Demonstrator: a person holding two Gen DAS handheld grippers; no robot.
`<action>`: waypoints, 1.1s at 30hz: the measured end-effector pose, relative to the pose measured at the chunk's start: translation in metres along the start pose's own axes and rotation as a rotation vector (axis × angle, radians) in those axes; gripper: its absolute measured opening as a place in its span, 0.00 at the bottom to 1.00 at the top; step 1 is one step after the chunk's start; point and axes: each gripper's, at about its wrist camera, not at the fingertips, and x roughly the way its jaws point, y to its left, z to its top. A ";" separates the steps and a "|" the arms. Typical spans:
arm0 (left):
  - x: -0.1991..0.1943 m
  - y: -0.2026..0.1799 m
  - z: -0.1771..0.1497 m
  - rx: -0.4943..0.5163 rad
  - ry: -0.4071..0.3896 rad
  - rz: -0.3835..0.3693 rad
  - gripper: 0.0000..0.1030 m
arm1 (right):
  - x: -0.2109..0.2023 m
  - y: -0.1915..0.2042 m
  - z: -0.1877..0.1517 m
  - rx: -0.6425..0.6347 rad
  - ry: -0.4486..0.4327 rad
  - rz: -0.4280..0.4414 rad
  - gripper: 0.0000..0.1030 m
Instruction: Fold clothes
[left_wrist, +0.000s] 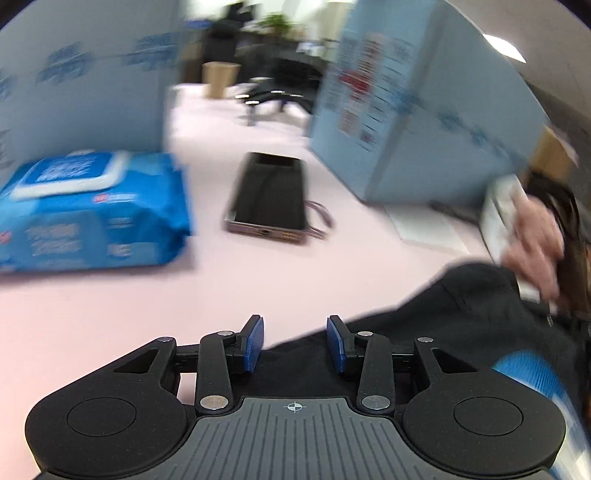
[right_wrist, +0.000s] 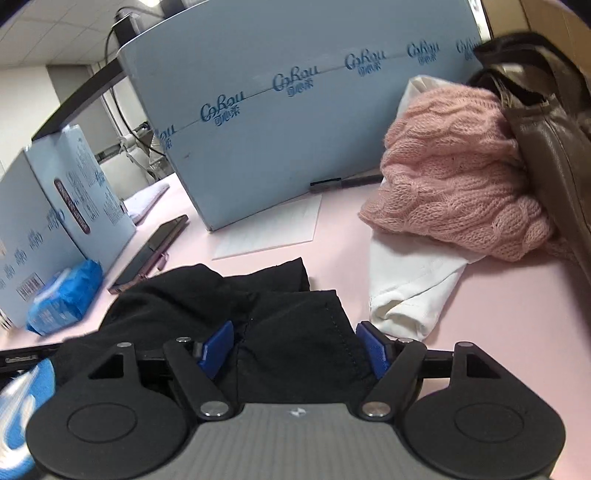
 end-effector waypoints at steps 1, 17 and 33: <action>-0.015 -0.002 0.004 0.017 -0.033 -0.017 0.34 | -0.009 0.000 0.011 0.049 -0.005 0.014 0.67; -0.070 -0.090 -0.086 0.295 0.040 -0.341 0.35 | -0.007 0.020 0.043 -0.260 0.027 -0.261 0.50; -0.089 -0.082 -0.099 0.369 0.133 -0.353 0.36 | -0.044 0.092 -0.023 -0.405 0.000 0.138 0.56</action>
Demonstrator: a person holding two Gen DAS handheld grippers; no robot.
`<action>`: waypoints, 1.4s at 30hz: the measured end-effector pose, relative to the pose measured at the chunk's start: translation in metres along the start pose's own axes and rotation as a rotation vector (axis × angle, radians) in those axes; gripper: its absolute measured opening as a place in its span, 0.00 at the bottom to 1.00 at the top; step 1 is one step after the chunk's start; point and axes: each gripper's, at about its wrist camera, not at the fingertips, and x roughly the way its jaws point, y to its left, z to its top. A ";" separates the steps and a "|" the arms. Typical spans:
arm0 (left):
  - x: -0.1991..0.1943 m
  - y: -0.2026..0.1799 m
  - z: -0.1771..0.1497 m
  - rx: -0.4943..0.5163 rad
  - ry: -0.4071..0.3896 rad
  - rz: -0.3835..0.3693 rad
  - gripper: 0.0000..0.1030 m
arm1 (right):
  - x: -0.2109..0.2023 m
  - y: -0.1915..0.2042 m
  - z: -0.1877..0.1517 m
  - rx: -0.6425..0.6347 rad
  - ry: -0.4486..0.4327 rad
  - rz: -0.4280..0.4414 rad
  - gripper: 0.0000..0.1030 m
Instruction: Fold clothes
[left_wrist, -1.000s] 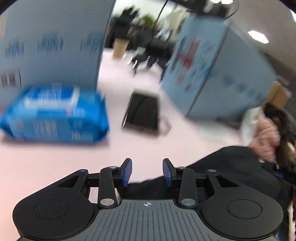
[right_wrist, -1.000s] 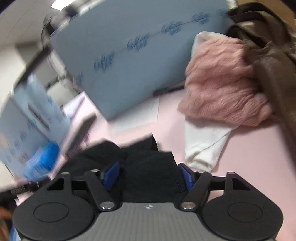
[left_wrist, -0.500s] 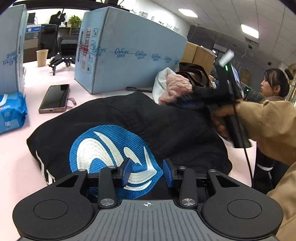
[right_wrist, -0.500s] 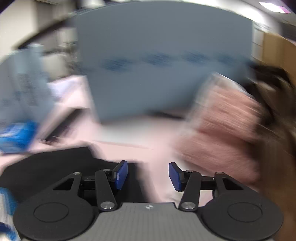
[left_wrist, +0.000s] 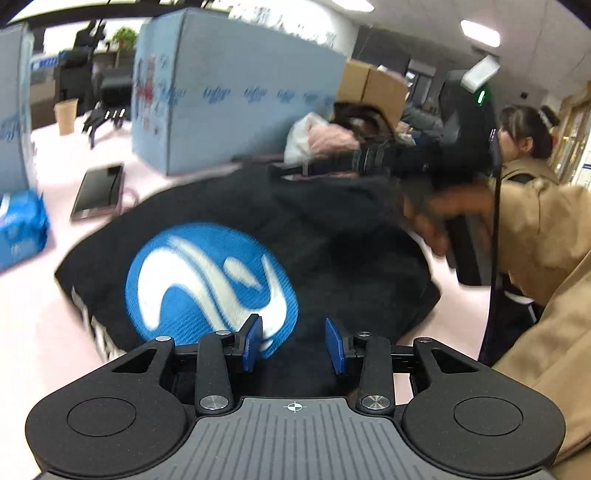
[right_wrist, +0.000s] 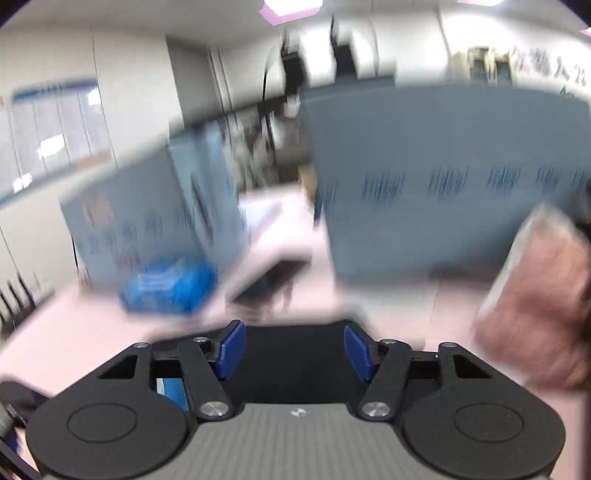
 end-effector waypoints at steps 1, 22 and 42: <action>0.004 0.004 -0.005 0.000 -0.002 -0.003 0.36 | 0.005 -0.003 -0.018 -0.029 0.010 -0.010 0.56; 0.046 0.065 0.051 -0.180 -0.031 0.248 0.58 | 0.004 0.028 -0.026 -0.007 0.018 -0.099 0.86; 0.004 0.165 -0.020 -0.572 -0.046 0.924 0.93 | -0.073 -0.093 -0.071 0.219 -0.103 -0.715 1.00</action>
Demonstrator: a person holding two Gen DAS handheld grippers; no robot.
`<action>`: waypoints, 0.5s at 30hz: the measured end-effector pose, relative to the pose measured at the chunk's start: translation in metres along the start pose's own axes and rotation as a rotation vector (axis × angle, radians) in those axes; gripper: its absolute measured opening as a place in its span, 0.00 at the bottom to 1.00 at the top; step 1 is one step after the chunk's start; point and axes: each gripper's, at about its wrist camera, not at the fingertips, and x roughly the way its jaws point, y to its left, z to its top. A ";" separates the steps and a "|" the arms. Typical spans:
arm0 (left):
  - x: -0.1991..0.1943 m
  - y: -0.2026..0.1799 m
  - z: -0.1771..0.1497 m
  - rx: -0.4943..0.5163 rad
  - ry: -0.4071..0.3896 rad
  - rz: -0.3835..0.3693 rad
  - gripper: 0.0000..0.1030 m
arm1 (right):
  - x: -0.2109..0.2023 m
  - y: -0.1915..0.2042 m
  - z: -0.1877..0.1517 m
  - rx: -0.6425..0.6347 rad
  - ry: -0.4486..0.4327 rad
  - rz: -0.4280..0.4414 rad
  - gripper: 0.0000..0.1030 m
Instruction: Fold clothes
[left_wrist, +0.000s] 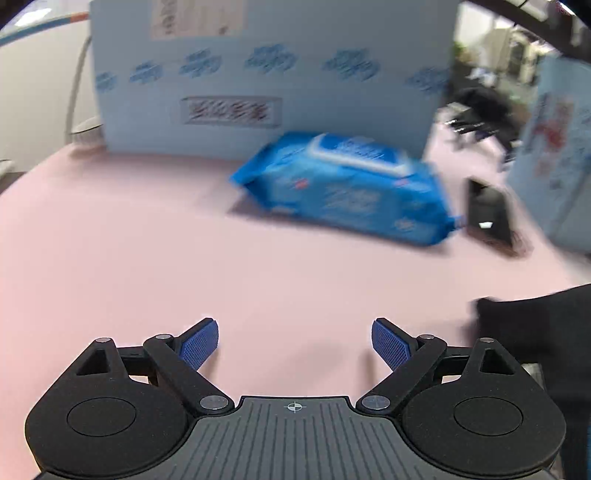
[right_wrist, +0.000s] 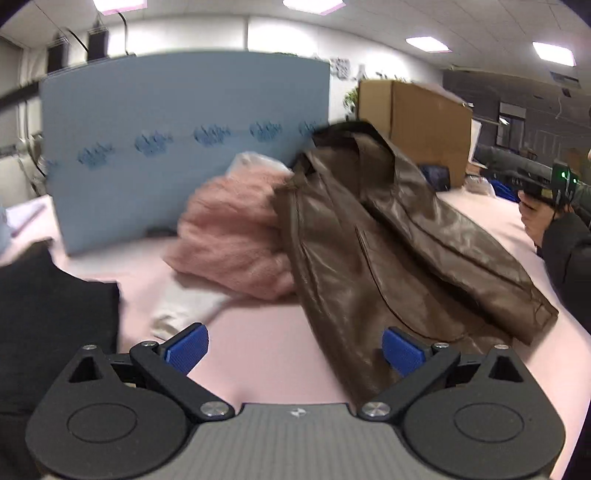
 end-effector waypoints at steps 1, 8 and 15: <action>0.001 -0.002 -0.004 0.018 -0.026 0.016 0.98 | 0.007 0.004 0.000 -0.016 0.025 -0.003 1.00; 0.000 0.007 -0.010 0.008 -0.109 0.013 1.00 | 0.038 0.013 -0.004 -0.032 0.104 -0.001 1.00; 0.004 0.008 -0.005 0.003 -0.111 0.007 1.00 | 0.033 0.017 -0.006 -0.055 0.093 -0.021 1.00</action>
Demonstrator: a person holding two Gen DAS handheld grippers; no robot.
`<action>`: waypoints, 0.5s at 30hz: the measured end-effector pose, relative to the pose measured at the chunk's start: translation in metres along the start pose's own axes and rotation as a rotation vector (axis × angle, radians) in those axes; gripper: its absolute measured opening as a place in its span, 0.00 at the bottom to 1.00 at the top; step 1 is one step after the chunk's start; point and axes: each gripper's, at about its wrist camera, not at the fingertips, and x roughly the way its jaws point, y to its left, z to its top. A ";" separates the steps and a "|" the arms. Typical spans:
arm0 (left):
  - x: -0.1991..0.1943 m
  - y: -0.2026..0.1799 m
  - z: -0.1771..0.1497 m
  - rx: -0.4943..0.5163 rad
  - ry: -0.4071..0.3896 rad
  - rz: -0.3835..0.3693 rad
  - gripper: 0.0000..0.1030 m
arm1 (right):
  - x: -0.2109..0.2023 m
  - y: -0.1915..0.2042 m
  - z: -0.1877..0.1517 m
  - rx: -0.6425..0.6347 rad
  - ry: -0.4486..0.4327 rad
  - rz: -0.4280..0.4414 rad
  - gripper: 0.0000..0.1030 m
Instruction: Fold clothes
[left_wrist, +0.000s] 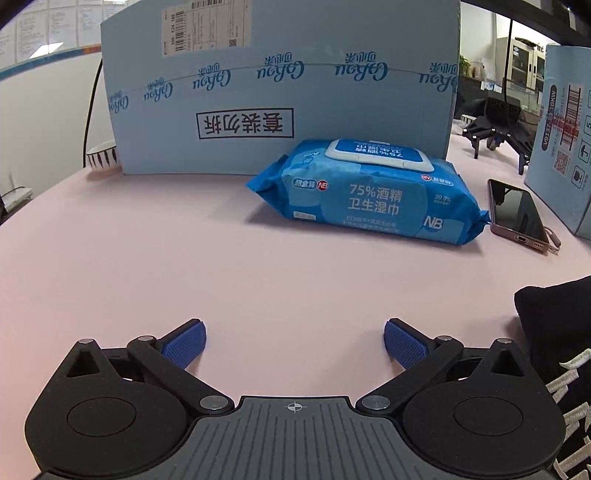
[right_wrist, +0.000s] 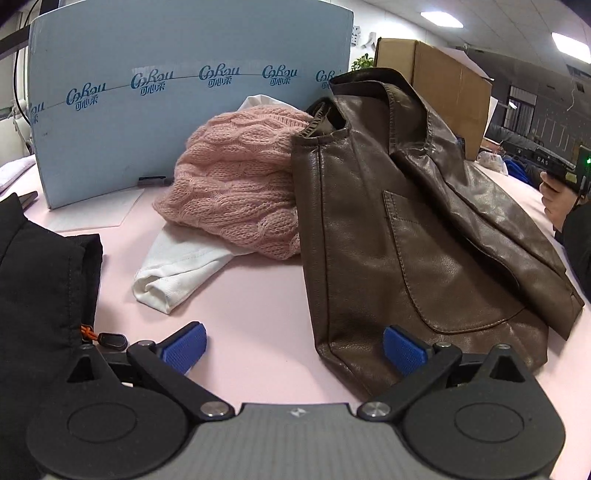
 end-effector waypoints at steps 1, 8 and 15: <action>0.000 0.001 0.000 -0.003 0.000 -0.003 1.00 | 0.001 0.000 0.001 0.001 0.001 0.001 1.00; 0.001 -0.007 0.001 -0.014 -0.004 -0.001 1.00 | 0.004 -0.003 0.002 0.020 0.008 0.018 1.00; -0.001 0.000 0.000 -0.020 -0.004 -0.009 1.00 | 0.004 -0.002 0.002 0.022 0.007 0.019 1.00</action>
